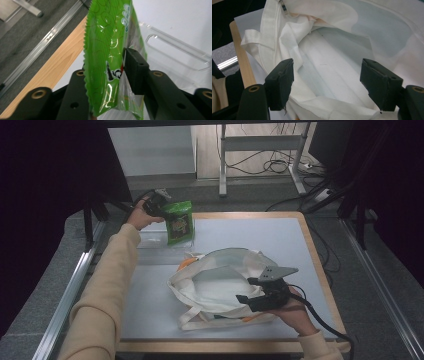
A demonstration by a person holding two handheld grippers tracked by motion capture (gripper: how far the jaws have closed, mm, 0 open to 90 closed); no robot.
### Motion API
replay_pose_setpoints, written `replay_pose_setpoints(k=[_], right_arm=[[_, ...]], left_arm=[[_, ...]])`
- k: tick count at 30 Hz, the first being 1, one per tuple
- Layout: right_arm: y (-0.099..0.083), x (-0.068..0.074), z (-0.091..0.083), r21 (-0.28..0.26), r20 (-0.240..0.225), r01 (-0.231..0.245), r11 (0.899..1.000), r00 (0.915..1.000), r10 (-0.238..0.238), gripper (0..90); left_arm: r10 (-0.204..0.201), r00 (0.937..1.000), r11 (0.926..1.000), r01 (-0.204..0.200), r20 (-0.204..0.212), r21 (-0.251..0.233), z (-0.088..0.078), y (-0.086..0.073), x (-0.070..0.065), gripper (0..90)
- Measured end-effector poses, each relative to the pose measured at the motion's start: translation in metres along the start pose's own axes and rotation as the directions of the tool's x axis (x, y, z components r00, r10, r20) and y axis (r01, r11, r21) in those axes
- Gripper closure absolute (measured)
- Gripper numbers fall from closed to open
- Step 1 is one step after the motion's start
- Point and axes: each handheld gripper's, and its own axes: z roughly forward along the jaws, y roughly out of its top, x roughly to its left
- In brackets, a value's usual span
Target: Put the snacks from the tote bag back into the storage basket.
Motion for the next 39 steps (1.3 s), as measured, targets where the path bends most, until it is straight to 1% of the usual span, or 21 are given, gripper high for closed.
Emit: replay_pose_setpoints(k=[3,4,5,6,9,11,12,13,14,18,21,22,24,25,28,30,32,33,35,38,39], right_arm=[[0.0,0.0,0.001,0.002,-0.002,0.0,1.0,1.0,0.0,27.4],[0.0,0.0,0.001,0.003,-0.002,0.001,1.0,1.0,-0.001,27.4],[0.0,0.0,0.001,0.004,-0.003,0.002,1.0,1.0,-0.002,27.4],[0.0,0.0,0.001,0.004,-0.004,0.002,1.0,1.0,-0.002,27.4],[0.0,0.001,0.001,0.002,-0.004,0.002,1.0,1.0,-0.002,27.4],[0.0,0.001,0.0,0.002,-0.005,0.003,1.0,1.0,-0.003,27.4],[0.0,0.001,0.0,0.001,-0.005,0.003,1.0,1.0,-0.003,27.4],[0.0,0.001,0.0,0.002,-0.006,0.003,1.0,1.0,-0.003,27.4],[0.0,0.001,0.0,0.003,-0.006,0.003,1.0,1.0,-0.003,27.4],[-0.001,0.001,0.001,0.008,-0.006,0.006,1.0,1.0,-0.006,27.2],[-0.001,0.001,0.001,0.008,-0.006,0.007,1.0,1.0,-0.007,27.2],[-0.001,0.001,0.001,0.009,-0.005,0.007,1.0,1.0,-0.007,27.2],[-0.001,0.001,0.002,0.012,0.001,0.011,1.0,0.9999,-0.011,27.1],[-0.001,0.001,0.002,0.014,0.004,0.013,1.0,0.9999,-0.013,27.0],[-0.001,0.001,0.002,0.012,0.003,0.011,1.0,0.9999,-0.011,27.0],[-0.001,0.001,0.001,0.007,-0.002,0.009,1.0,1.0,-0.009,27.0],[0.0,0.002,-0.001,0.0,-0.001,0.008,1.0,1.0,-0.008,27.0],[0.0,0.002,-0.002,-0.002,0.0,0.007,1.0,1.0,-0.007,27.0],[0.0,0.002,-0.003,-0.006,0.0,0.006,1.0,1.0,-0.006,27.0],[0.001,0.002,-0.005,-0.01,0.001,0.008,1.0,1.0,-0.008,27.0],[0.001,0.002,-0.005,-0.011,0.001,0.008,1.0,1.0,-0.007,27.0]], left_arm=[[-0.009,0.9998,1.0,0.009,-0.016,0.0,0.001,0.0,0.0,59.6],[-0.012,0.9993,0.9999,0.012,-0.036,0.001,0.001,0.001,-0.001,53.9],[-0.026,0.9982,0.9997,0.026,-0.054,-0.006,0.001,0.001,-0.001,43.7],[-0.027,0.9977,0.9996,0.026,-0.062,-0.012,0.0,0.001,0.0,36.9],[-0.037,0.9959,0.9986,0.033,-0.083,-0.042,-0.003,0.002,0.001,32.0],[-0.028,0.9914,0.9982,0.021,-0.128,-0.056,-0.006,0.003,0.001,29.4],[-0.032,0.9913,0.9971,0.023,-0.127,-0.072,-0.008,0.004,0.001,29.0],[-0.03,0.9927,0.9963,0.021,-0.116,-0.084,-0.01,0.004,0.001,30.4],[-0.024,0.9918,0.9961,0.013,-0.125,-0.087,-0.011,0.005,0.001,30.7],[-0.028,0.9915,0.9927,0.012,-0.127,-0.12,-0.019,0.006,-0.001,31.3],[-0.047,0.9927,0.9866,0.029,-0.111,-0.161,-0.029,0.007,-0.002,32.4],[-0.059,0.9938,0.9828,0.041,-0.094,-0.18,-0.034,0.007,-0.003,34.4],[-0.066,0.9939,0.9802,0.048,-0.088,-0.192,-0.039,0.007,-0.006,36.9],[-0.076,0.9946,0.9791,0.061,-0.071,-0.194,-0.041,0.006,-0.007,38.3],[-0.093,0.994,0.9781,0.081,-0.056,-0.192,-0.044,0.003,-0.012,43.3],[-0.105,0.9925,0.9786,0.091,-0.064,-0.184,-0.046,0.0,-0.014,47.1],[-0.133,0.9892,0.9734,0.119,-0.06,-0.196,-0.049,-0.004,-0.017,51.5],[-0.145,0.9875,0.9719,0.13,-0.062,-0.196,-0.05,-0.005,-0.019,54.4],[-0.153,0.9856,0.973,0.137,-0.072,-0.186,-0.052,-0.009,-0.023,59.5],[-0.164,0.9839,0.9739,0.151,-0.07,-0.17,-0.057,-0.015,-0.028,70.8],[-0.174,0.9821,0.9723,0.161,-0.071,-0.17,-0.058,-0.017,-0.03,75.9]])
